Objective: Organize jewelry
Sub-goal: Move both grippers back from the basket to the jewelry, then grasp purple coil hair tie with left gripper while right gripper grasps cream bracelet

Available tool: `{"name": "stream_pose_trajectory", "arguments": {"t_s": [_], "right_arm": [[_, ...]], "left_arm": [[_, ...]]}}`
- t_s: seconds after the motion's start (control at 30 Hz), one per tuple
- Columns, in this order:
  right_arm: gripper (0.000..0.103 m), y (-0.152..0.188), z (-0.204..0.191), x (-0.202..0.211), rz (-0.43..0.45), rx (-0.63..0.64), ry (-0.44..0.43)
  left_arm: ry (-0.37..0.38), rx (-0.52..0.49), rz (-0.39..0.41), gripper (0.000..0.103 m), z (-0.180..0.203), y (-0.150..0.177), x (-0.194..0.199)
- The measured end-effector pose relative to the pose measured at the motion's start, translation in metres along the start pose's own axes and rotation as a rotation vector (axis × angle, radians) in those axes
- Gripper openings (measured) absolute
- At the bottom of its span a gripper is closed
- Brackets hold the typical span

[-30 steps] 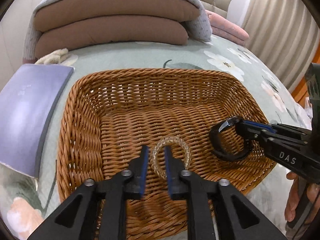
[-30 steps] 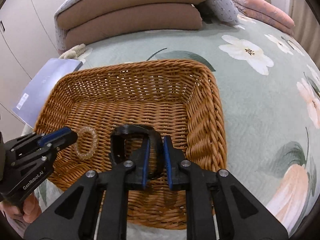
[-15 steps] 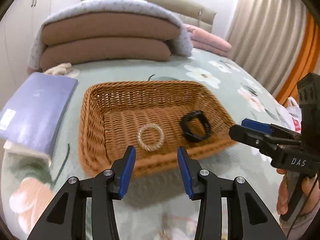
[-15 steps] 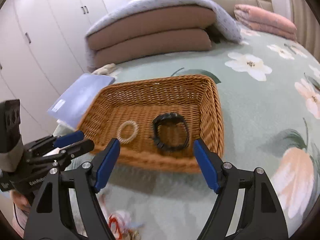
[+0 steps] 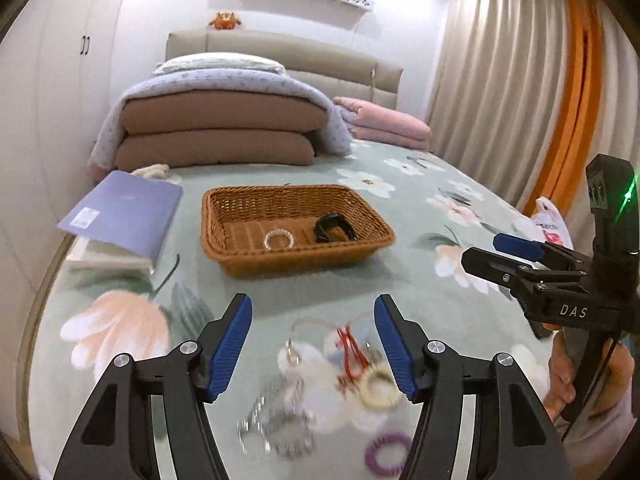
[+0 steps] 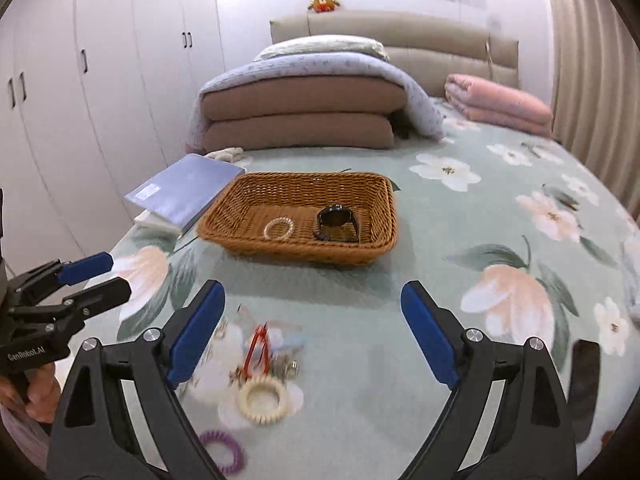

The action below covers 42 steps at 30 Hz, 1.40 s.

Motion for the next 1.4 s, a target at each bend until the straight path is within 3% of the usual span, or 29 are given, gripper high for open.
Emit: {"name": "stream_pose_trajectory", "arguments": {"t_s": [0.2,0.33,0.43,0.6,0.8,0.93,1.03,1.23,1.3,1.4], "right_arm": [[0.091,0.035,-0.013,0.046,0.026,0.022,-0.004],[0.091,0.059,-0.023,0.063,0.018,0.026,-0.030],[0.091,0.074,-0.028,0.063,-0.013,0.007,-0.058],[0.089,0.096,-0.029,0.048,-0.067,0.025,-0.029],[0.065,0.108,-0.025,0.010,-0.153,0.040,-0.084],[0.063,0.117,-0.026,-0.023,-0.188,0.080,-0.138],[0.051,0.127,-0.025,-0.050,-0.239,0.106,-0.120],[0.043,0.132,-0.023,-0.091,-0.295,0.074,-0.143],[0.039,0.131,-0.025,-0.099,-0.300,0.074,-0.140],[0.032,0.131,-0.029,-0.113,-0.315,0.077,-0.132]], "left_arm": [[0.015,0.038,0.035,0.065,-0.014,0.025,0.050],[-0.017,0.067,0.043,0.065,-0.038,0.038,0.070],[-0.027,0.093,0.026,0.065,-0.052,0.051,0.072],[-0.024,0.138,-0.035,0.065,-0.067,0.078,0.059],[0.062,0.144,-0.139,0.065,-0.039,0.115,0.030],[0.119,0.093,-0.203,0.065,0.001,0.135,0.005],[0.129,0.046,-0.236,0.065,0.024,0.143,-0.010],[0.113,0.012,-0.271,0.044,0.043,0.149,-0.034],[0.105,0.012,-0.284,0.032,0.044,0.151,-0.041],[0.102,0.019,-0.308,0.025,0.042,0.154,-0.048]]}}
Point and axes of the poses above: each gripper's, at about its wrist camera, not at the fingertips, and x roughly against the way its jaws point, z to its right, y to its underside, the point moved 6 cm from there along -x, roughly the way its jaws point, and after that the axes turned 1 degree about x, right-handed, at the moved point
